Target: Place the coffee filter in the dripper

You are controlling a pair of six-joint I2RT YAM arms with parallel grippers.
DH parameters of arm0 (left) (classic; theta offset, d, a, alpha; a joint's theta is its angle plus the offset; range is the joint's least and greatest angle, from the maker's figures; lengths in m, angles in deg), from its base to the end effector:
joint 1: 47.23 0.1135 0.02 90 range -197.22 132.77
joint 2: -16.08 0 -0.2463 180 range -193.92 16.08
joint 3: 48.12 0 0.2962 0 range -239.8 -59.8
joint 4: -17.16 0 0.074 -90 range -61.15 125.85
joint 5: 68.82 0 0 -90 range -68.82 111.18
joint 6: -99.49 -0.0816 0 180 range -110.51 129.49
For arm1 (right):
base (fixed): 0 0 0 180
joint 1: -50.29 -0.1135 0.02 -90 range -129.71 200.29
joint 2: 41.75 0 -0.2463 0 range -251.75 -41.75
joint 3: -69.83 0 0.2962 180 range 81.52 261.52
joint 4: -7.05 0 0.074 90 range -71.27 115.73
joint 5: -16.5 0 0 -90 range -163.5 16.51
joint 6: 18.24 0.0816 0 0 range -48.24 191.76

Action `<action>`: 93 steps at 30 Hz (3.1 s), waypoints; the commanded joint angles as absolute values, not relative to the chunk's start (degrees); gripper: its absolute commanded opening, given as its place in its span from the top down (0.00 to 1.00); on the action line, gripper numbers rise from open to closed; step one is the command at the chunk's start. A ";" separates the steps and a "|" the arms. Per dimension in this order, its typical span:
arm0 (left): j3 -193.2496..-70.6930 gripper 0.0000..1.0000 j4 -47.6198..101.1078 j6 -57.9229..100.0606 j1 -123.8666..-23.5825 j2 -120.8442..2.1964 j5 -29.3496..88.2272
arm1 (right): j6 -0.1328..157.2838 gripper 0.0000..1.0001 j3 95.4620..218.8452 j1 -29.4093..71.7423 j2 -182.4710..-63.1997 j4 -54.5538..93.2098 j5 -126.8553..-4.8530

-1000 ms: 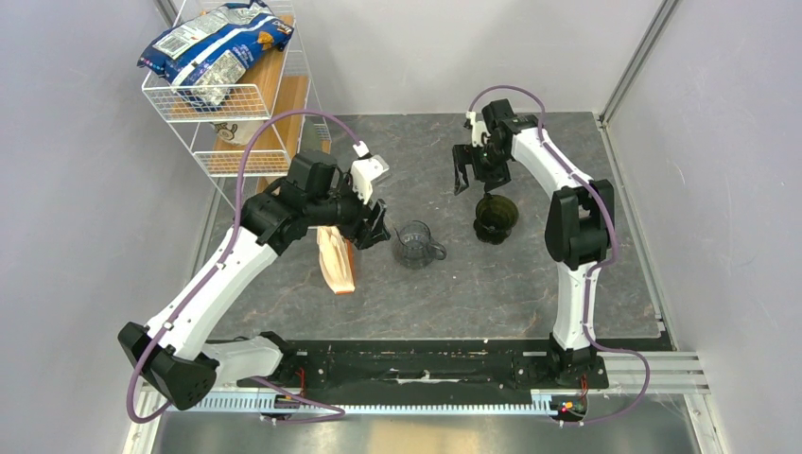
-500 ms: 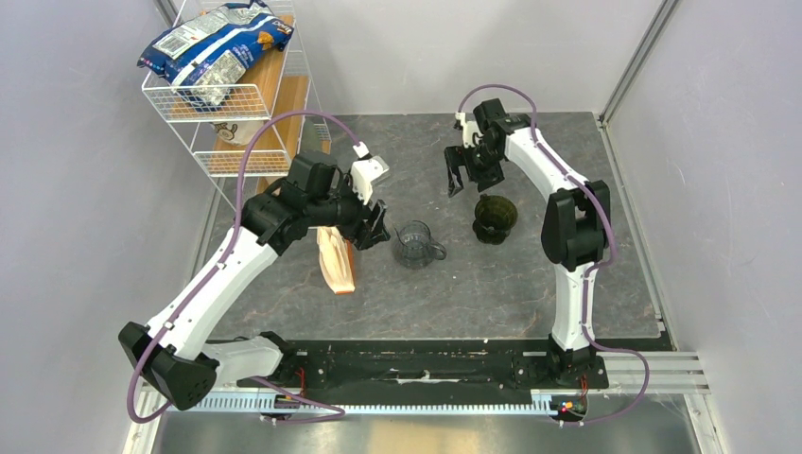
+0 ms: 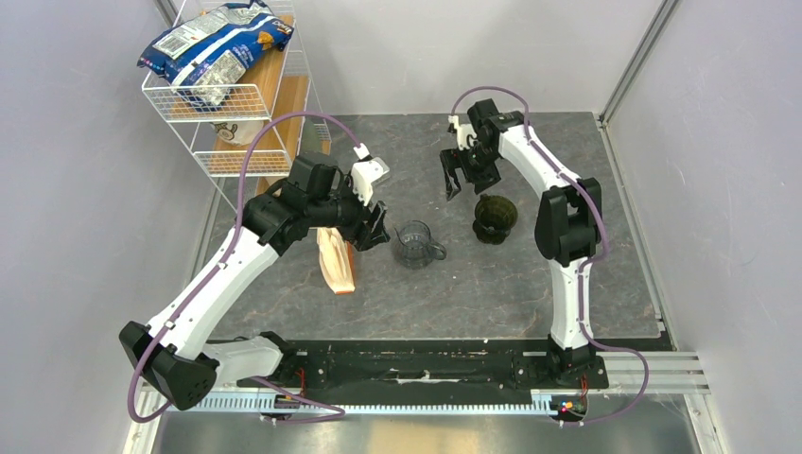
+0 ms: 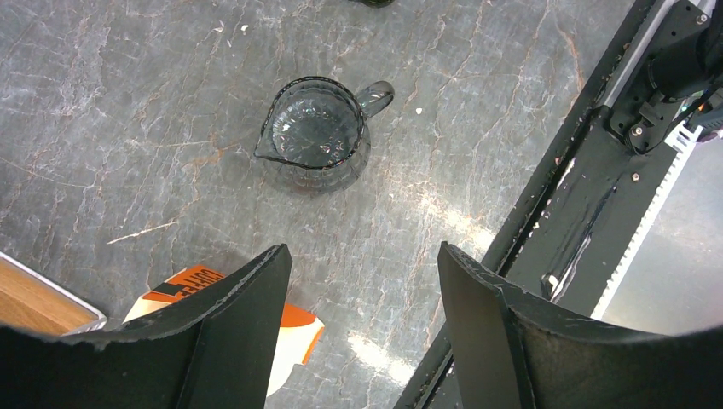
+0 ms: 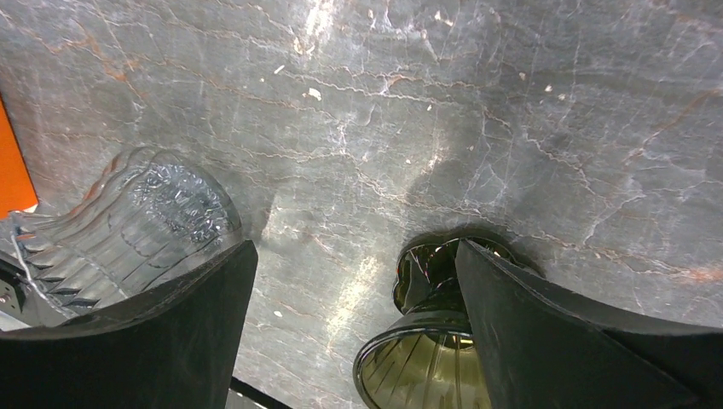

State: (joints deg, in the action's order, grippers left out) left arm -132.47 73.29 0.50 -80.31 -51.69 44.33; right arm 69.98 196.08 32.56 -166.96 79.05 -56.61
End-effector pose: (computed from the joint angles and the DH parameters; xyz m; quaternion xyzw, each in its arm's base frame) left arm 0.2553 -0.2046 0.3311 0.3979 0.7965 -0.2646 0.3704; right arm 0.4764 0.1772 0.1764 -0.1892 0.9573 0.1661 0.1419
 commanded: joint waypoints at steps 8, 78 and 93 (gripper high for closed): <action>-132.22 0.27 72.44 0.48 -79.83 -51.72 45.79 | 68.86 0.05 198.13 33.17 -169.24 82.31 -57.17; -128.89 0.26 69.01 -1.70 -78.98 -47.86 53.07 | -3.03 0.12 158.30 53.99 -134.92 82.92 -42.64; -127.56 0.26 72.05 -0.95 -78.96 -45.35 53.26 | -8.92 0.21 152.78 53.90 -141.44 73.01 -39.65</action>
